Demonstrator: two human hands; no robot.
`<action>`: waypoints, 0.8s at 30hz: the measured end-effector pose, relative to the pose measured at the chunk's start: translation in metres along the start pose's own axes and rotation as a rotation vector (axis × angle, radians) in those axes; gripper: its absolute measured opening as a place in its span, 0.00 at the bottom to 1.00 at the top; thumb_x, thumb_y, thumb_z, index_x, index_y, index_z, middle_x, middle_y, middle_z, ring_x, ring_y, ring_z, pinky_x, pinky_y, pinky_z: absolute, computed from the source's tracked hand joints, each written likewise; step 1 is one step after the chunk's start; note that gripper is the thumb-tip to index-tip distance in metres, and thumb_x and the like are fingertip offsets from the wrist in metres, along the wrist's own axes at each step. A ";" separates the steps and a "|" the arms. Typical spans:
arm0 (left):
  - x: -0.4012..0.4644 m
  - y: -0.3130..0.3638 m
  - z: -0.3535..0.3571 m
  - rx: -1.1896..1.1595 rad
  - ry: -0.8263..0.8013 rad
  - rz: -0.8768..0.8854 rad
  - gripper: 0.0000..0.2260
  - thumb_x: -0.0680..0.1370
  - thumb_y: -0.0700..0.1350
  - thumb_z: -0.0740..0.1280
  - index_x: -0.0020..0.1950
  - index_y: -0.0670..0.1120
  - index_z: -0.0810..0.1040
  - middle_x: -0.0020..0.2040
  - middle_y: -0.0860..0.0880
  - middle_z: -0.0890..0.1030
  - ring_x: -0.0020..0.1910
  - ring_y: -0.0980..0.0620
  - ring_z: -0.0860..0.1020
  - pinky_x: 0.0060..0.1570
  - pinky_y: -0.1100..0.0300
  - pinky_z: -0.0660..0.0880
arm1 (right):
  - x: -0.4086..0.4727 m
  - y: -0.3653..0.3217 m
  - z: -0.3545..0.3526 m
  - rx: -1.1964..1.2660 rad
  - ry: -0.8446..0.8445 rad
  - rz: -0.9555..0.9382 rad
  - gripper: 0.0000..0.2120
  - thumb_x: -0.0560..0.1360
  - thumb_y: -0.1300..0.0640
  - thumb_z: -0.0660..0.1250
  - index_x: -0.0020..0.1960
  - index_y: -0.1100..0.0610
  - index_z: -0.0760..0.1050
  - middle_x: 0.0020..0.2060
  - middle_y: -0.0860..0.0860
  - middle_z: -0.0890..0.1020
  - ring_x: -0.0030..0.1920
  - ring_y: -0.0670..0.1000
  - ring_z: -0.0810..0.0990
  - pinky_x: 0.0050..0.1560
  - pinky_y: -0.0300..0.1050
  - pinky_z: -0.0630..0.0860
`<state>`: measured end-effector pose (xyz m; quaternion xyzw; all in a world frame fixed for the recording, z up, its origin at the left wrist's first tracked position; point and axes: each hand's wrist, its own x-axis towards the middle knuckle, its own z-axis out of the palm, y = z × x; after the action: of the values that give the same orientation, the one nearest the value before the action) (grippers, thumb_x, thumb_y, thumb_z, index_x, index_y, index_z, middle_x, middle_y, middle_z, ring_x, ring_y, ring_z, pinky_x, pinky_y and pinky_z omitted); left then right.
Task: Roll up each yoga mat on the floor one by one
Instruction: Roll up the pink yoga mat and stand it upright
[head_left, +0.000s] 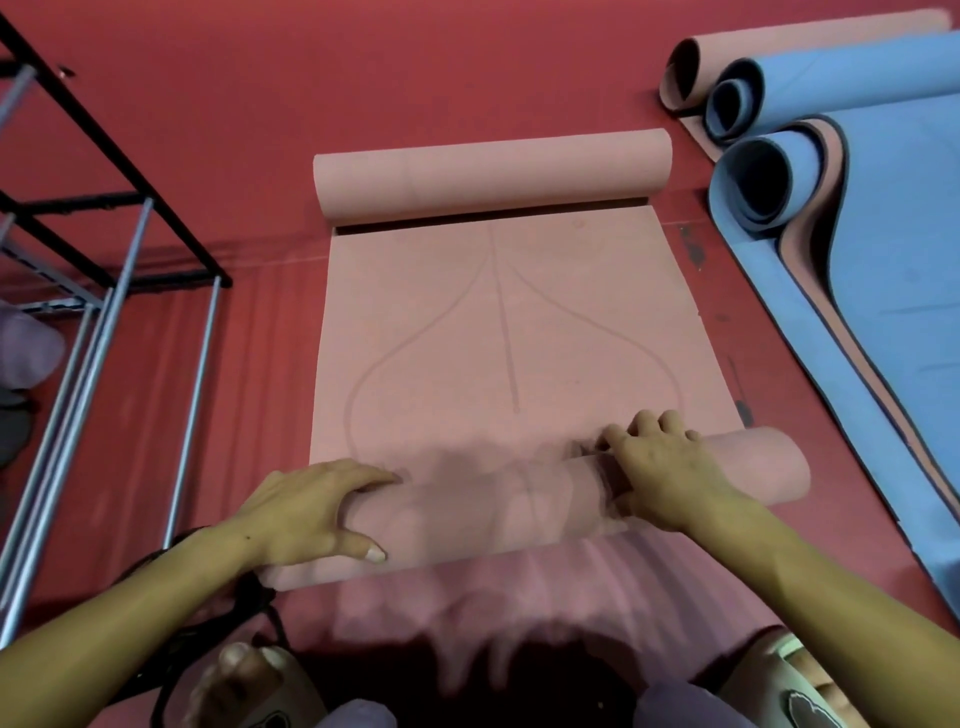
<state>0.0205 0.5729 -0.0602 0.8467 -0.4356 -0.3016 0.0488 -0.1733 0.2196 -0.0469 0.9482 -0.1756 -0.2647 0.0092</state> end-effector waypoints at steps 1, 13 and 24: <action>0.001 -0.004 0.001 -0.040 0.040 -0.031 0.42 0.63 0.78 0.71 0.74 0.73 0.62 0.62 0.76 0.71 0.66 0.66 0.74 0.59 0.55 0.75 | 0.001 -0.001 -0.001 0.005 0.056 -0.006 0.31 0.72 0.42 0.76 0.69 0.47 0.67 0.61 0.53 0.71 0.61 0.59 0.70 0.54 0.54 0.72; 0.004 -0.006 0.005 -0.172 0.208 0.053 0.32 0.72 0.56 0.79 0.70 0.72 0.69 0.64 0.70 0.73 0.64 0.68 0.72 0.58 0.56 0.76 | 0.000 -0.006 -0.002 0.098 0.205 -0.073 0.17 0.77 0.51 0.71 0.64 0.47 0.70 0.58 0.49 0.73 0.57 0.55 0.73 0.43 0.49 0.71; 0.017 0.031 0.019 0.214 0.284 0.217 0.36 0.71 0.40 0.71 0.74 0.68 0.71 0.70 0.56 0.73 0.60 0.49 0.76 0.53 0.52 0.76 | 0.003 -0.020 -0.005 0.137 0.259 -0.095 0.19 0.79 0.62 0.62 0.67 0.47 0.75 0.60 0.51 0.72 0.58 0.57 0.69 0.45 0.50 0.74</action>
<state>-0.0048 0.5440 -0.0727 0.8291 -0.5426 -0.1243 0.0517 -0.1620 0.2368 -0.0460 0.9800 -0.1452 -0.1279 -0.0454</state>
